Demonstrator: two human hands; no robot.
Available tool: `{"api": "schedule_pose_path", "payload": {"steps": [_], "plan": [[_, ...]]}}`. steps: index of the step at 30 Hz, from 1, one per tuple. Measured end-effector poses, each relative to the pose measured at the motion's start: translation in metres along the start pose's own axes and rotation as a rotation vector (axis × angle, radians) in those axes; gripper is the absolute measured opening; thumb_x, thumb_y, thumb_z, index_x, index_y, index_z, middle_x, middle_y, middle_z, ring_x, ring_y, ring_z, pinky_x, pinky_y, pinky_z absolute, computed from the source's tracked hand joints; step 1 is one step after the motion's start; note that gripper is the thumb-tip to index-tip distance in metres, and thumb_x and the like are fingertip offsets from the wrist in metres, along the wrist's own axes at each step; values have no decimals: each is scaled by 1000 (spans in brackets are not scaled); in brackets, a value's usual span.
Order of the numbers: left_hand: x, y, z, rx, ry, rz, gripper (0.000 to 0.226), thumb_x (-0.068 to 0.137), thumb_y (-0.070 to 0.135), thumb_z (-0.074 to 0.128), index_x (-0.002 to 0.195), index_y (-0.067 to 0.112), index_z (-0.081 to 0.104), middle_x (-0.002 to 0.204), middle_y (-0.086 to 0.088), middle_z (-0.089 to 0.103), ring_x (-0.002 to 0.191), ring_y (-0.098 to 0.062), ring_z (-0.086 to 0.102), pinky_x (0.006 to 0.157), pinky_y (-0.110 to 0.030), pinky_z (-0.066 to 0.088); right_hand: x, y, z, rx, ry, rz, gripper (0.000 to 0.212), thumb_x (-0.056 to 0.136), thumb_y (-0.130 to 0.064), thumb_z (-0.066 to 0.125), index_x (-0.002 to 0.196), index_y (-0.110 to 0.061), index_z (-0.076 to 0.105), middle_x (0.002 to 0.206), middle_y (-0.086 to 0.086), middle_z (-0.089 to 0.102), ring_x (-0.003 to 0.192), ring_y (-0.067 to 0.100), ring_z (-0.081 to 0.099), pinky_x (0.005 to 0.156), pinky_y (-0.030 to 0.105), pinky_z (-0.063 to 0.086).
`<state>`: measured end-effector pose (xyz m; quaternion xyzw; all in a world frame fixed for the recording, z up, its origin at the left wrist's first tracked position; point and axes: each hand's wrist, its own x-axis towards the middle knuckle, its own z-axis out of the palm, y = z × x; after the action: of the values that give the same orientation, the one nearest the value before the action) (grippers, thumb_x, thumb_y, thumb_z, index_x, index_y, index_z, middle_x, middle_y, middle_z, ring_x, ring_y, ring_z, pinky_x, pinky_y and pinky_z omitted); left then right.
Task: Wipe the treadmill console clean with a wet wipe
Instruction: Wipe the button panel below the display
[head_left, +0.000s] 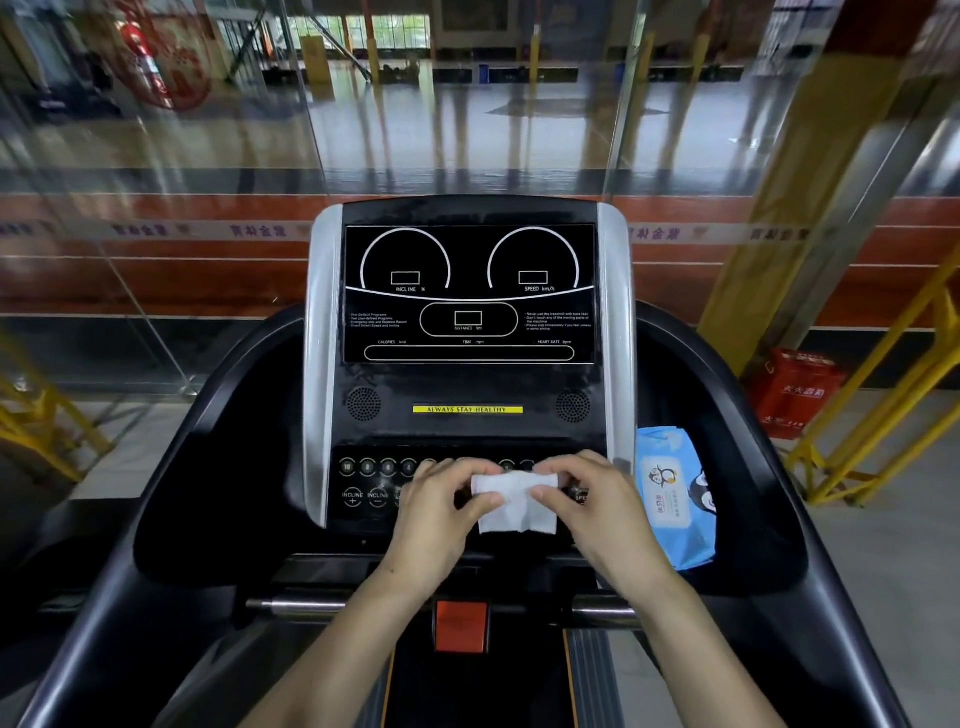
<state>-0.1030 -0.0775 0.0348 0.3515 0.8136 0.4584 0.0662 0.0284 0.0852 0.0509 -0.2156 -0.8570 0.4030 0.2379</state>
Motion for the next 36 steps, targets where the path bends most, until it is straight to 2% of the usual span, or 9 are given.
{"api": "schedule_pose_path", "payload": {"steps": [6, 11, 14, 16, 20, 25, 28, 31, 36], "plan": [[0, -7, 0, 55, 15, 32, 9, 86, 44, 78, 91, 46, 72, 86, 13, 60, 98, -3, 50, 95, -43, 44, -2, 9, -4, 75, -40, 26, 10, 94, -24, 77, 89, -33, 76, 98, -10, 61, 94, 4, 61, 82, 11, 43], [2, 6, 3, -214, -105, -38, 14, 93, 30, 75, 81, 35, 71, 93, 22, 65, 89, -1, 60, 86, -27, 43, -8, 12, -3, 348, -78, 124, 18, 103, -26, 63, 88, -24, 73, 91, 0, 69, 91, 21, 64, 85, 31, 49], [3, 10, 9, -303, -123, -93, 21, 96, 31, 73, 76, 35, 67, 91, 12, 69, 87, -5, 63, 86, -30, 46, -14, 11, 2, 546, -91, 186, 6, 97, -20, 73, 101, -22, 76, 102, -2, 76, 102, 20, 71, 89, 31, 56], [2, 11, 13, -298, -136, -118, 22, 95, 32, 73, 74, 34, 67, 85, 14, 68, 81, -3, 60, 83, -29, 47, -17, 13, 4, 627, -70, 266, 22, 90, -14, 81, 110, -22, 77, 109, -1, 79, 107, 20, 73, 87, 26, 58], [3, 8, 22, -279, -164, -138, 21, 94, 33, 74, 75, 28, 67, 76, 14, 65, 74, -1, 57, 77, -26, 45, -22, 27, 7, 741, -120, 358, 32, 82, -24, 88, 111, -17, 79, 110, 16, 78, 110, 42, 70, 89, 50, 55], [2, 3, 34, -281, -194, -130, 19, 93, 33, 75, 76, 30, 68, 77, 16, 66, 76, -3, 59, 79, -31, 46, -26, 36, 7, 760, -116, 408, 20, 89, -19, 81, 106, -7, 80, 107, 23, 77, 107, 43, 72, 93, 51, 55], [1, -1, 39, -165, -123, -61, 6, 90, 34, 78, 87, 35, 73, 88, 16, 68, 86, -2, 61, 85, -32, 50, -27, 48, 0, 679, -74, 466, 18, 86, -25, 84, 94, -10, 79, 98, 24, 76, 92, 39, 73, 83, 52, 58], [3, -4, 35, 109, -11, 101, 21, 95, 37, 71, 115, 31, 71, 116, 17, 64, 109, -7, 59, 98, -35, 49, -20, 56, -14, 631, 61, 550, 9, 94, -19, 77, 89, -13, 74, 88, 14, 72, 77, 25, 66, 60, 34, 51], [10, -6, 33, 458, -13, 300, 51, 103, 34, 54, 153, 27, 45, 167, 8, 31, 157, -15, 20, 126, -42, 20, 2, 49, -29, 329, 410, 306, 8, 102, -21, 65, 102, -23, 74, 96, -1, 76, 89, 17, 71, 82, 36, 57]]}}
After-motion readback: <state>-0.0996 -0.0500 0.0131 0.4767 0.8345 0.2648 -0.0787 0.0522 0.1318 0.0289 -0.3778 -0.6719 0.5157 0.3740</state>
